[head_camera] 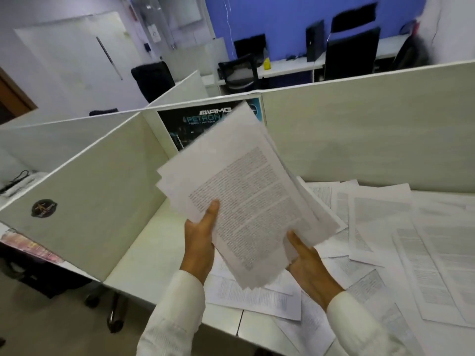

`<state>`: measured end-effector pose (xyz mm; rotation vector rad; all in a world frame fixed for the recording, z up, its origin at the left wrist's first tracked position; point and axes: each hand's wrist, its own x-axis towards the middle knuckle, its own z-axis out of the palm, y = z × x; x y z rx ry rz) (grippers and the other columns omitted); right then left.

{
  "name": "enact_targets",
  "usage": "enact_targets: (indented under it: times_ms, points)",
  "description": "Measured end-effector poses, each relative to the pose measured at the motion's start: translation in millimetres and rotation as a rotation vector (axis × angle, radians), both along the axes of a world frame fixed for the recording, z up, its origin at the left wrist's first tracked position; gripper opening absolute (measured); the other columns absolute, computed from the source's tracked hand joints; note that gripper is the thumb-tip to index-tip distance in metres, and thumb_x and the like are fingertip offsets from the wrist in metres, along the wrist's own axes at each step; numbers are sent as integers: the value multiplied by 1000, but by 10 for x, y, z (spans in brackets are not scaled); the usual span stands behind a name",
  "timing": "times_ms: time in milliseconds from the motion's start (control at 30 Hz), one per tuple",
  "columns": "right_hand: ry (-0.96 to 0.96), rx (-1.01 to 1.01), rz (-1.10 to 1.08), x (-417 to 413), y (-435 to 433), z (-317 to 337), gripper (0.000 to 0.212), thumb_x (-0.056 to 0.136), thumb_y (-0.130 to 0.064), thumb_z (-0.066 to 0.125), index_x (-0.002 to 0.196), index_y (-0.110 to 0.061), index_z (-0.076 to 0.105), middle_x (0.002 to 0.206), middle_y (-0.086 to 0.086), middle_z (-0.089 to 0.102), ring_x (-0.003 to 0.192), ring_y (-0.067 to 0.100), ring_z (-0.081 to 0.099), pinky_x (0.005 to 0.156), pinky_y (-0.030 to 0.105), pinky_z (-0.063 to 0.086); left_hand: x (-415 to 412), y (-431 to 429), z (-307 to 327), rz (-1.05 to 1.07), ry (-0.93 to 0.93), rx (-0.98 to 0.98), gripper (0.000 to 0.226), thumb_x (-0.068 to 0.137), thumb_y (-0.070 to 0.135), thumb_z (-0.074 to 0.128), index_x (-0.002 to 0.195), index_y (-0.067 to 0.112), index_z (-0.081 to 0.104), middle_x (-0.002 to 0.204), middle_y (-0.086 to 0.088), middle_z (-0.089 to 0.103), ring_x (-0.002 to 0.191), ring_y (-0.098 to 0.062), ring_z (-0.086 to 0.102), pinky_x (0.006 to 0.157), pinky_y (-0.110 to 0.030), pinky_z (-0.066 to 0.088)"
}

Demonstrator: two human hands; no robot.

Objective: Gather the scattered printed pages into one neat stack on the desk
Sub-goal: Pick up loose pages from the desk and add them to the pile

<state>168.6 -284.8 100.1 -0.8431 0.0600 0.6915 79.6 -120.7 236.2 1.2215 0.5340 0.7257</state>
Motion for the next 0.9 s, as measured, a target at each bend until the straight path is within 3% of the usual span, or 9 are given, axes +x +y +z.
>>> enact_targets:
  times_ms: [100,200,333,433,500,600,667,833,900]
  points:
    - [-19,57,-75,109,28,254,61,75,-31,75,133,-22,58,128,7,67,118,31,62,93,51,55,37,-59,19,45,4,-8,19,91,20,67,109,26,67,104,4,75,104,-24,69,89,-42,57]
    - [-62,97,-131,191,24,379,56,81,-30,68,135,-21,55,125,9,67,111,30,64,77,44,59,57,-35,136,26,-120,-141,25,94,27,59,117,22,67,115,-3,72,110,-27,66,93,-44,54]
    - [-22,179,-165,212,95,454,52,86,-34,66,133,-16,59,125,13,66,118,35,61,97,56,51,80,-73,203,17,-111,-68,36,88,36,63,121,22,65,118,-5,71,110,-25,67,93,-44,54]
    - [-24,180,-228,188,172,569,43,80,-32,68,121,-19,65,109,5,74,105,28,67,84,47,56,92,-66,157,101,-11,18,25,88,15,70,111,23,67,109,0,74,104,-23,70,82,-36,57]
    - [-31,177,-249,184,203,613,39,79,-34,69,117,-22,66,105,3,75,100,25,68,79,44,56,80,-6,174,135,-44,-15,31,88,9,70,119,13,67,112,-4,73,104,-25,69,79,-32,57]
    - [34,193,-236,184,270,603,42,82,-39,69,120,-23,66,116,10,72,107,29,67,86,48,56,67,42,252,147,-143,-26,40,93,16,63,132,7,59,109,-1,70,98,-18,69,75,-27,57]
    - [80,229,-219,154,357,602,49,81,-41,70,125,-21,64,122,12,69,110,30,65,91,50,55,76,4,247,152,-146,12,42,93,23,63,133,11,58,109,2,70,99,-16,69,82,-30,56]
    - [10,215,-192,86,572,664,43,85,-41,65,125,-24,63,115,7,72,108,27,67,90,48,55,36,-16,-3,123,-1,95,25,89,19,69,112,25,63,101,10,70,84,1,69,65,-13,54]
    - [-10,112,-216,102,609,652,39,86,-37,67,123,-22,63,115,8,72,104,26,68,85,45,58,12,129,-40,132,6,75,22,87,15,71,102,29,64,99,12,70,83,1,69,68,-15,55]
